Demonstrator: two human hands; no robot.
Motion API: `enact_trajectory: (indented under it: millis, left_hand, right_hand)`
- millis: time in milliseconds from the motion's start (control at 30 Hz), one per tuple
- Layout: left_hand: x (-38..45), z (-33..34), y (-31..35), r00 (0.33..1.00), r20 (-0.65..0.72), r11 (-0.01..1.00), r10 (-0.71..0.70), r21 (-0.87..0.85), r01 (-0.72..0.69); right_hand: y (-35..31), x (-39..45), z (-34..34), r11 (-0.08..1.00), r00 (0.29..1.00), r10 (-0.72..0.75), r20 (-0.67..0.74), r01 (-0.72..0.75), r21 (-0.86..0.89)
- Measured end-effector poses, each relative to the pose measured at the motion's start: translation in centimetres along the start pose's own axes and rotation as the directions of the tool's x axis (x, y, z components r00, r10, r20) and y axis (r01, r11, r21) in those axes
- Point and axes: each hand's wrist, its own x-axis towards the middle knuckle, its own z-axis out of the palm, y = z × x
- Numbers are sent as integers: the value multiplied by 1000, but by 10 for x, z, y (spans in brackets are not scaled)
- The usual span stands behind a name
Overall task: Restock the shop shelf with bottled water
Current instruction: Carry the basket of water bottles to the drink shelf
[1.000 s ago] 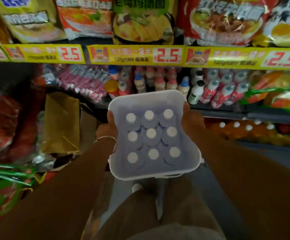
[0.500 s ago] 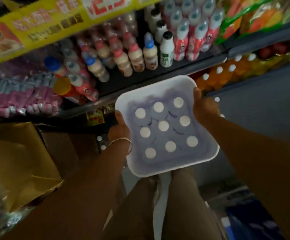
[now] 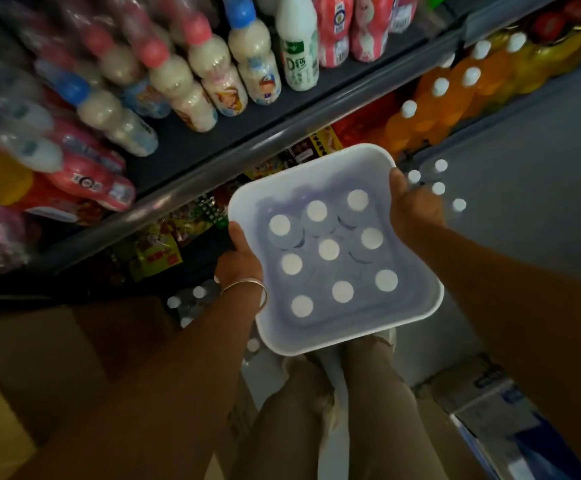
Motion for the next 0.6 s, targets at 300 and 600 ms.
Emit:
enact_trajectory:
  millis: [300, 600]
  left_hand:
    - [38, 24, -27, 999, 41, 999, -32, 3, 32]
    - [54, 35, -33, 997, 65, 997, -49, 59, 45]
  right_hand:
    - [3, 27, 31, 974, 997, -78, -11, 74, -216]
    - [7, 45, 37, 951, 990, -136, -25, 123, -284]
